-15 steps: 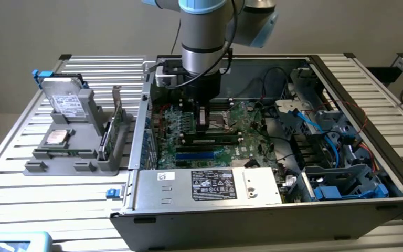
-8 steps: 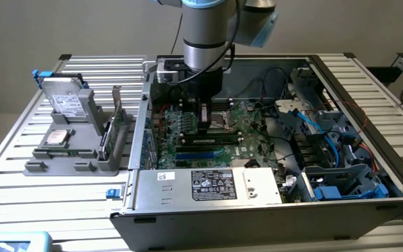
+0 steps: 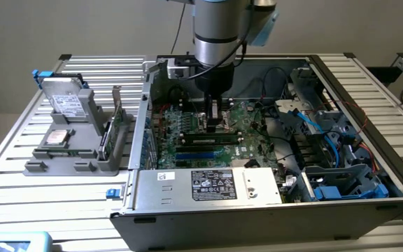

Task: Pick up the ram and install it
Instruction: 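Press down the ram until it locks into place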

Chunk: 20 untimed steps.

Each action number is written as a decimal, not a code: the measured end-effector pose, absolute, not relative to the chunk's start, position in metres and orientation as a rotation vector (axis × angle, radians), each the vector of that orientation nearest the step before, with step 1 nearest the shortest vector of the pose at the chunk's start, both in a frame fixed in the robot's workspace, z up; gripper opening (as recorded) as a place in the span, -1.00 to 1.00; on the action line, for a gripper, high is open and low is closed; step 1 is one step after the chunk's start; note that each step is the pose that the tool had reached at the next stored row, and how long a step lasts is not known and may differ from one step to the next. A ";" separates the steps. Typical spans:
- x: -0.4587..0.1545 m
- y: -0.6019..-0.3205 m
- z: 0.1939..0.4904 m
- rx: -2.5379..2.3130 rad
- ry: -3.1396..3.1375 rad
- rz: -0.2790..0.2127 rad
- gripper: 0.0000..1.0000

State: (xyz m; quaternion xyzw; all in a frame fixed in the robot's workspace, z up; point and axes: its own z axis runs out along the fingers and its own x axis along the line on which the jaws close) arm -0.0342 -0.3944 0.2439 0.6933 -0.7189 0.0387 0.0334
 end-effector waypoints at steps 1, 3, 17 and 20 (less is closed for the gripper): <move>-0.032 -0.395 0.245 2.133 -2.212 0.119 -0.79; -0.028 -0.396 0.246 2.133 -2.211 0.119 -0.79; -0.023 -0.398 0.246 2.098 -2.226 0.096 -0.79; -0.023 -0.398 0.246 2.043 -2.275 0.093 -0.79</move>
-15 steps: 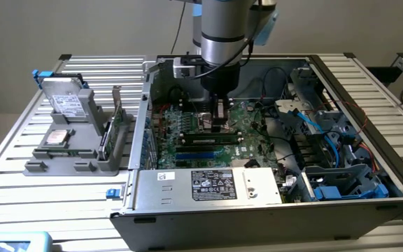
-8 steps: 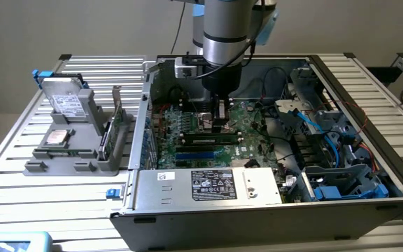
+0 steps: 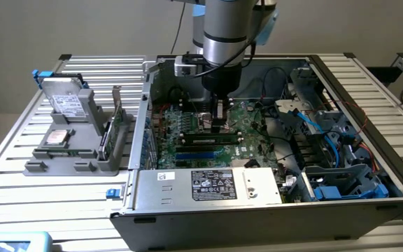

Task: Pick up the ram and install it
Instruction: 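Press down the ram until it locks into place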

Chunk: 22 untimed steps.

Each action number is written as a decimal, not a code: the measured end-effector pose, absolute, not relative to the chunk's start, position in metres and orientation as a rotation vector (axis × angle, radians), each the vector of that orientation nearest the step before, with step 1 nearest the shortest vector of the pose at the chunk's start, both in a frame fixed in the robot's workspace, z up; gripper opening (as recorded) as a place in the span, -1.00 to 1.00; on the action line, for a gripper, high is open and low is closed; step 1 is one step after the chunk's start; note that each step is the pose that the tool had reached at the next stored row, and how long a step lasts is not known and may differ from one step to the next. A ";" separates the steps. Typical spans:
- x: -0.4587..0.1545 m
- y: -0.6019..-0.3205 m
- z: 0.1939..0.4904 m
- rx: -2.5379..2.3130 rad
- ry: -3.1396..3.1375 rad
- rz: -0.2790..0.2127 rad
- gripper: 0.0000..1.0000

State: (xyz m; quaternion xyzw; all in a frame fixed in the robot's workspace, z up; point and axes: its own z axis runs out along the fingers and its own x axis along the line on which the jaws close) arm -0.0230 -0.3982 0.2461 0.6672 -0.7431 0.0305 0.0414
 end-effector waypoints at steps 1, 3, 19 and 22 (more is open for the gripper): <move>-0.023 -0.398 0.246 2.024 -2.291 0.092 -0.79; -0.023 -0.398 0.246 1.985 -2.323 0.090 -0.79; -0.023 -0.398 0.245 1.713 -2.533 0.085 -0.79; -0.023 -0.398 0.244 1.669 -2.563 0.084 -0.79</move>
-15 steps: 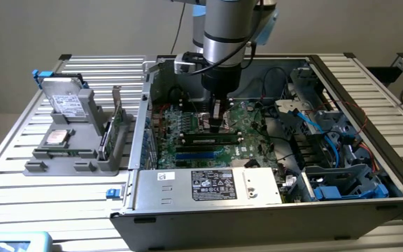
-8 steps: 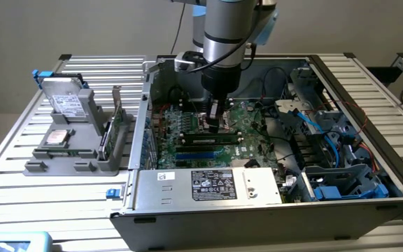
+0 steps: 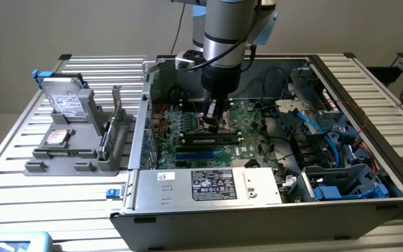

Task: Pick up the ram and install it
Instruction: 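Press down the ram until it locks into place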

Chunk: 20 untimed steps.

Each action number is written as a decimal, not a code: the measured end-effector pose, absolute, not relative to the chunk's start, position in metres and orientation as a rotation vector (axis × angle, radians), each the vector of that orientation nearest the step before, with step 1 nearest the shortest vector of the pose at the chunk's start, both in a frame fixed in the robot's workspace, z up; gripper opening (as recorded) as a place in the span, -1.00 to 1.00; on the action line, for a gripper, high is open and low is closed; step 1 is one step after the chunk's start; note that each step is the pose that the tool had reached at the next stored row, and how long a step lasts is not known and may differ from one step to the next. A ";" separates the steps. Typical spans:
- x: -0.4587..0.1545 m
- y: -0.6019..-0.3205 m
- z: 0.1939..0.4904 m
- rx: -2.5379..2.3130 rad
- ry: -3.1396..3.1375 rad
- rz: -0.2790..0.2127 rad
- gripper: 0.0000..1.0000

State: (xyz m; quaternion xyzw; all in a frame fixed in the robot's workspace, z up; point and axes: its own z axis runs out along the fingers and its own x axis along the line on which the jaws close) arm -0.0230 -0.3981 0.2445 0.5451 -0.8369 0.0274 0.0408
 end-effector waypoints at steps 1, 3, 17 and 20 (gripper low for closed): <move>-0.023 -0.398 0.244 1.654 -2.573 0.083 -0.79; -0.023 -0.398 0.244 1.618 -2.595 0.082 -0.79; -0.023 -0.398 0.244 1.438 -2.723 0.123 -0.79; -0.023 -0.398 0.244 1.393 -2.749 0.126 -0.79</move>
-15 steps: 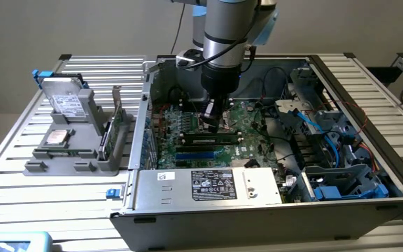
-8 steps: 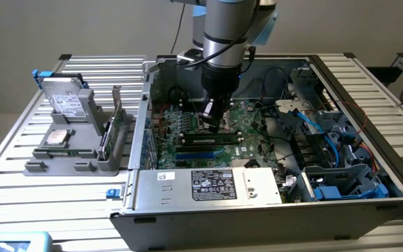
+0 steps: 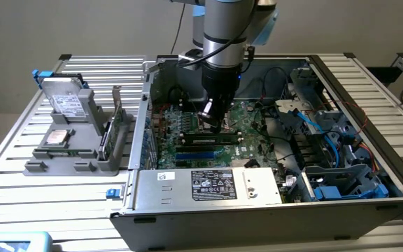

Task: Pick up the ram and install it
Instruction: 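Press down the ram until it locks into place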

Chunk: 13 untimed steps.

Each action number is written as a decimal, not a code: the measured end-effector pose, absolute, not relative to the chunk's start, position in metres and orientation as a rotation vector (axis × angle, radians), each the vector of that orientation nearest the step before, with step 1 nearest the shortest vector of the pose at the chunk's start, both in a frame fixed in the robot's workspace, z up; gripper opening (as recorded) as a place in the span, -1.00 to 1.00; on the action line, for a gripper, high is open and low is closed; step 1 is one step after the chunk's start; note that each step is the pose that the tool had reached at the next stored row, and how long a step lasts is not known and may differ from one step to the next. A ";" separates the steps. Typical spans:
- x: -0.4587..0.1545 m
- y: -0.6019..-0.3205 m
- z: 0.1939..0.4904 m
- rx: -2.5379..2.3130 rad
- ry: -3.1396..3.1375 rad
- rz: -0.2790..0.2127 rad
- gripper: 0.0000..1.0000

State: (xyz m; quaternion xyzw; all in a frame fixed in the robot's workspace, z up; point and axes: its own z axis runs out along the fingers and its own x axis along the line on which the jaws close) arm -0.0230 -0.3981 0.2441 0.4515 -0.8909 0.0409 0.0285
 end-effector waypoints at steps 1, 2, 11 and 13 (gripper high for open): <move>-0.023 -0.398 0.244 1.379 -2.757 0.127 -0.79; -0.023 -0.398 0.244 1.365 -2.765 0.128 -0.79; -0.023 -0.398 0.244 1.232 -2.834 0.137 -0.79; -0.023 -0.398 0.244 1.202 -2.848 0.138 -0.79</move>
